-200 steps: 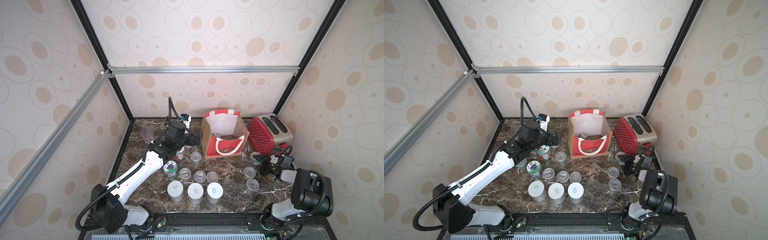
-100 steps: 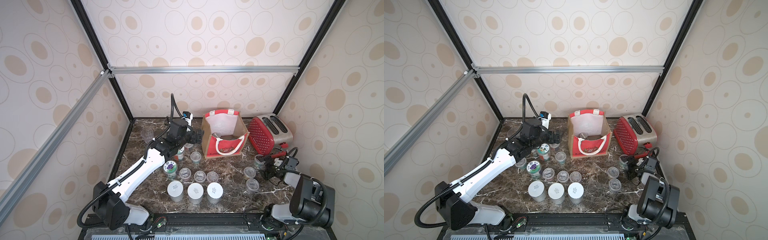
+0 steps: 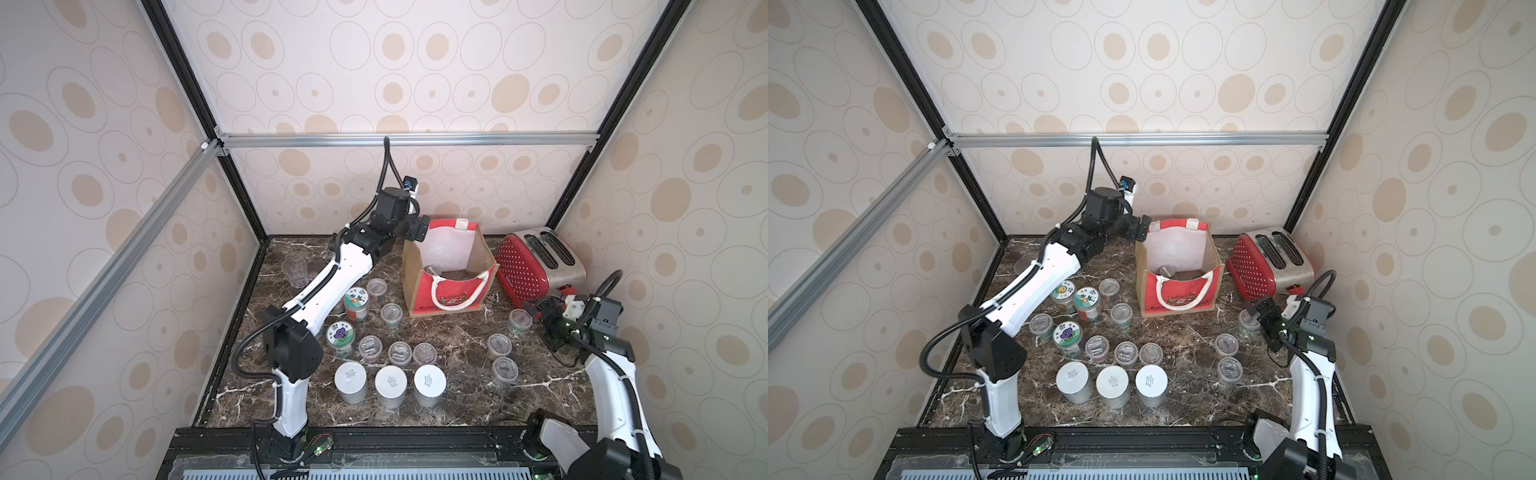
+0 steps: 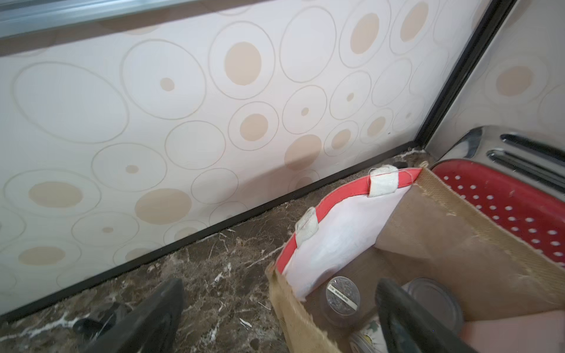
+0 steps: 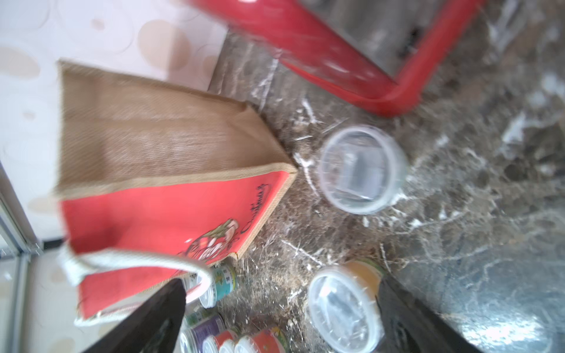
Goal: Take out the seed jars from the canvas bag
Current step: Adjust the seed jar at the center of the board.
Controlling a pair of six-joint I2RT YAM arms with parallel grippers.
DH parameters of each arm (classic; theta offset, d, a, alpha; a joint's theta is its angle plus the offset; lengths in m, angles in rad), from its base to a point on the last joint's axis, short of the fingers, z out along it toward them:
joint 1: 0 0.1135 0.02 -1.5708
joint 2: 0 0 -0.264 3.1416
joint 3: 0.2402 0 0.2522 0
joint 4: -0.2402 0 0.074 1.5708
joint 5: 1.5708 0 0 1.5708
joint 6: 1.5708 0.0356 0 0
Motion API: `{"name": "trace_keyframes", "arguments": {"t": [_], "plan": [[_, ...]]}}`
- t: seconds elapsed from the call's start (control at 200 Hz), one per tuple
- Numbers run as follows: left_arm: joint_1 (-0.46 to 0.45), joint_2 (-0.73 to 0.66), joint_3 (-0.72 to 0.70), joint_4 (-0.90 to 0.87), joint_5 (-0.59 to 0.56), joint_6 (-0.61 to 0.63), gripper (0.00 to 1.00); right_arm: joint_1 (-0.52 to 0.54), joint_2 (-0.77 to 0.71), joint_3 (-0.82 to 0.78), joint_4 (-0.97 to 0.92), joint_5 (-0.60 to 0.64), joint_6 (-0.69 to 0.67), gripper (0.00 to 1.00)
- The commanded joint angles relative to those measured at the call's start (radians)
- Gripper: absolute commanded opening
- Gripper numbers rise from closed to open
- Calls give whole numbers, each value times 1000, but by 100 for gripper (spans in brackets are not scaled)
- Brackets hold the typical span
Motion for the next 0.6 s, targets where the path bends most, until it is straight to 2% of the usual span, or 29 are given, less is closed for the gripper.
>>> {"name": "trace_keyframes", "arguments": {"t": [0.0, 0.06, 0.105, 0.245, 0.37, 0.51, 0.595], "plan": [[19, 177, 244, -140, 73, 153, 98, 144, 40, 156, -131, 82, -101, 98], [20, 257, 358, -159, 95, 198, 98, 246, 92, 260, -166, 129, -142, 94], [19, 291, 387, -144, 86, 226, 98, 313, 140, 337, -197, 169, -168, 92], [18, 275, 280, -35, 49, 252, 98, 483, 308, 519, -197, 213, -212, 78], [14, 216, 180, 34, 82, 226, 98, 565, 493, 643, -179, 213, -228, 57], [7, 178, 154, 38, 121, 202, 98, 614, 666, 740, -203, 224, -250, 51], [-4, 151, 148, 29, 128, 196, 98, 631, 711, 737, -233, 238, -263, 43]]}}
